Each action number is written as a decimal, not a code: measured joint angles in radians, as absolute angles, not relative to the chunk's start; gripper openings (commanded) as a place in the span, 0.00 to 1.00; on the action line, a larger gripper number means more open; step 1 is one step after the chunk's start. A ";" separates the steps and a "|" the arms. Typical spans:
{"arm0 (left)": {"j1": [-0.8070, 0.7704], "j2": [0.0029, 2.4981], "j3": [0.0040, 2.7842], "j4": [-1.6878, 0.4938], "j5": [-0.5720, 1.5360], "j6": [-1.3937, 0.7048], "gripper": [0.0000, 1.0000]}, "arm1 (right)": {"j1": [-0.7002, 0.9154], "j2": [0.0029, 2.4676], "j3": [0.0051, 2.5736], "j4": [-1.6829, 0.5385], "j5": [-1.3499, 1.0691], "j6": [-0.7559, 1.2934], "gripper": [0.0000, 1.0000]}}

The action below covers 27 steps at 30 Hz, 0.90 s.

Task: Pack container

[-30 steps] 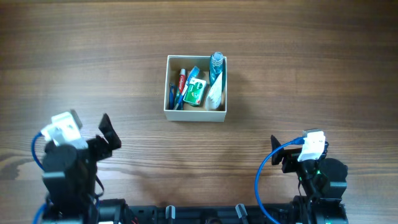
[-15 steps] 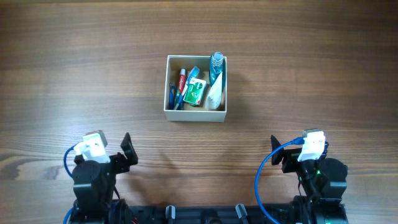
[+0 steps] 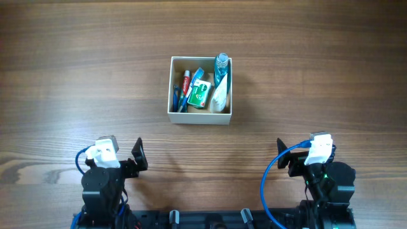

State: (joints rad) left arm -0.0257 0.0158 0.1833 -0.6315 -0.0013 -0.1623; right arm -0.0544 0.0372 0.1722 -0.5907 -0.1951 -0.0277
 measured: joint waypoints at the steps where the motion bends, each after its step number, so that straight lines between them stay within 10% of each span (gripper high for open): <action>1: -0.028 0.015 0.181 -0.631 -0.001 -0.162 1.00 | -0.054 0.037 0.172 -0.591 -0.195 -0.028 1.00; 27: -0.044 0.015 0.178 -0.632 -0.001 -0.162 1.00 | -0.054 0.037 0.172 -0.591 -0.195 -0.028 1.00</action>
